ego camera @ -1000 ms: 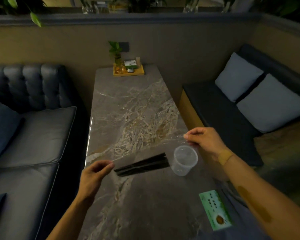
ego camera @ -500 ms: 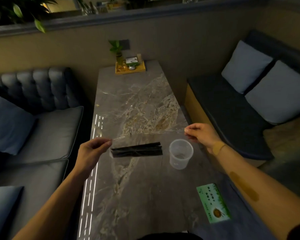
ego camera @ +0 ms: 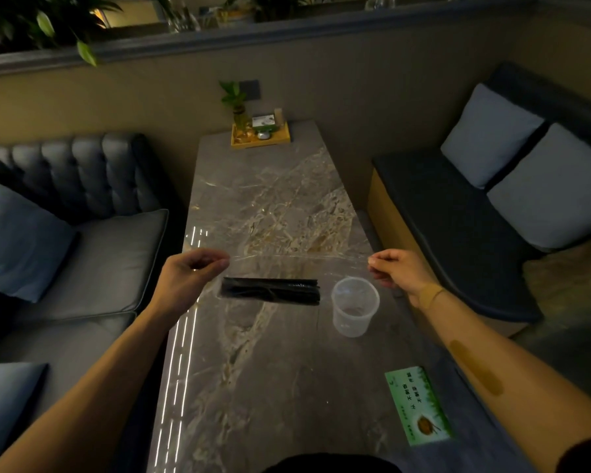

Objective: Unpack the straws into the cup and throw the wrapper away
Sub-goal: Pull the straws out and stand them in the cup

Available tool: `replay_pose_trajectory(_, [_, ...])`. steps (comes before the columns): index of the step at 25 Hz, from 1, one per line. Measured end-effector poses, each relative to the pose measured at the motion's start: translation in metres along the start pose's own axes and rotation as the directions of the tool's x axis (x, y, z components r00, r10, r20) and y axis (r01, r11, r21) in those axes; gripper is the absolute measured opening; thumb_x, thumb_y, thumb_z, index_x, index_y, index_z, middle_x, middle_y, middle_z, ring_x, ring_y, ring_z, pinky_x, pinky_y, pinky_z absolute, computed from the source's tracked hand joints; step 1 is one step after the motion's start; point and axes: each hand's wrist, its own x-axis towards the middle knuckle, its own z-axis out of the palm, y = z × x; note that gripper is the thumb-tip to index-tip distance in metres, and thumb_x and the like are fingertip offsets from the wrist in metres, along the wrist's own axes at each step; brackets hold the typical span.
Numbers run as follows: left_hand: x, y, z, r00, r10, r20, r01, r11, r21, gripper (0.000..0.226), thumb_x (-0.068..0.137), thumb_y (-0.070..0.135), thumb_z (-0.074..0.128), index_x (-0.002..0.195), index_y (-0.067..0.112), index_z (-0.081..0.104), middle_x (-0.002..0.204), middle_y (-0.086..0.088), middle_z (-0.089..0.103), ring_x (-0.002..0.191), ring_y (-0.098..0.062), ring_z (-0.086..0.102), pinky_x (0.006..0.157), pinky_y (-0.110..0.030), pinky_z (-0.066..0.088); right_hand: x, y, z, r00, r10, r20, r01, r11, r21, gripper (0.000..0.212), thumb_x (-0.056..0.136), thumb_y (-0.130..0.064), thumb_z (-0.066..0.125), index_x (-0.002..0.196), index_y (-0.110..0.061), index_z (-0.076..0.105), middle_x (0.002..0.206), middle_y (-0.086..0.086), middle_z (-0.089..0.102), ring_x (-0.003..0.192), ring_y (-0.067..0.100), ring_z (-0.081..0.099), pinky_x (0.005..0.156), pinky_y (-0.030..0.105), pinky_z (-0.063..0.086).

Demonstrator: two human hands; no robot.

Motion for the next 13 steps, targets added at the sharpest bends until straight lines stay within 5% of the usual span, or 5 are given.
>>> replay_pose_trajectory(3, [0.004, 0.008, 0.001, 0.999, 0.034, 0.034, -0.036, 0.996, 0.079, 0.013, 0.078, 0.021, 0.078, 0.085, 0.032, 0.077, 0.082, 0.004, 0.077, 0.078, -0.009, 0.065, 0.083, -0.035, 0.051, 0.003, 0.005, -0.001, 1.000, 0.019, -0.020, -0.019, 1.000, 0.005, 0.009, 0.089, -0.012, 0.064, 0.096, -0.007, 0.067, 0.078, 0.005, 0.067, 0.064, 0.010, 0.059, 0.055, 0.019, 0.050])
replay_pose_trajectory(13, [0.019, 0.040, 0.012, 0.988, 0.124, 0.091, -0.140, 0.972, 0.189, 0.012, 0.080, 0.021, 0.077, 0.085, 0.032, 0.077, 0.073, 0.013, 0.073, 0.065, 0.002, 0.061, 0.070, -0.029, 0.050, 0.009, 0.017, -0.006, 0.997, 0.067, -0.046, -0.064, 0.997, 0.049, 0.007, 0.091, -0.015, 0.062, 0.085, -0.016, 0.066, 0.077, 0.001, 0.068, 0.063, 0.010, 0.060, 0.051, 0.019, 0.047])
